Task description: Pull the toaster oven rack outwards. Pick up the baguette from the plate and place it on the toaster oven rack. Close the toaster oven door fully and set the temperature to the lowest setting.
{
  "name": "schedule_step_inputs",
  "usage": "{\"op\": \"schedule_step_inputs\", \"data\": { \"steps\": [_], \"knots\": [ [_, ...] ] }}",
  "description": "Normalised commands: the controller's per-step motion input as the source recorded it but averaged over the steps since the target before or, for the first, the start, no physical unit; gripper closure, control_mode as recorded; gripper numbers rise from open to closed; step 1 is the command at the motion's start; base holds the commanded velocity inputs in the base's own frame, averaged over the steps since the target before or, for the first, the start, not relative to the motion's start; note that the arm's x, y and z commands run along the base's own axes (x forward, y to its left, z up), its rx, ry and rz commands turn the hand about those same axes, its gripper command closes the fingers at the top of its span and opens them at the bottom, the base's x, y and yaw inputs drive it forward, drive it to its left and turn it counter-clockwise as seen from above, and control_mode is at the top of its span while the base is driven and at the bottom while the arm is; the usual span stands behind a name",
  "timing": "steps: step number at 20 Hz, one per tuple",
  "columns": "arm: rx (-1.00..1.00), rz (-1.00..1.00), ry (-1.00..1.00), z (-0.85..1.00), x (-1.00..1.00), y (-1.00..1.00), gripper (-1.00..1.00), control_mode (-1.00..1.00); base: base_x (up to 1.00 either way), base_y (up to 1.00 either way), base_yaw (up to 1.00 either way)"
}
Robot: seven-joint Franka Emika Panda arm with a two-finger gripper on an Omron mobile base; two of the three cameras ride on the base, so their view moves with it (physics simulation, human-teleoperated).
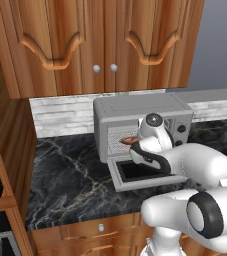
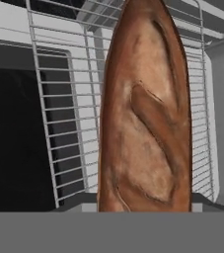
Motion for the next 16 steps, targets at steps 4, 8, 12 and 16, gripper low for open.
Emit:
{"op": "schedule_step_inputs", "data": {
  "steps": [4,8,12,16],
  "knots": [
    [0.09,0.00,-0.01,0.00,0.00,-0.05,-1.00,-1.00,0.00,0.00,0.00],
    [0.12,0.00,-0.06,0.04,0.00,-0.03,-1.00,-1.00,0.00,0.00,0.00],
    [0.13,0.00,-0.13,0.26,0.00,-0.03,-1.00,-1.00,0.00,0.00,0.00],
    [0.13,0.00,-0.16,0.30,0.00,-0.08,-1.00,-1.00,0.00,0.00,0.00]
  ]
}}
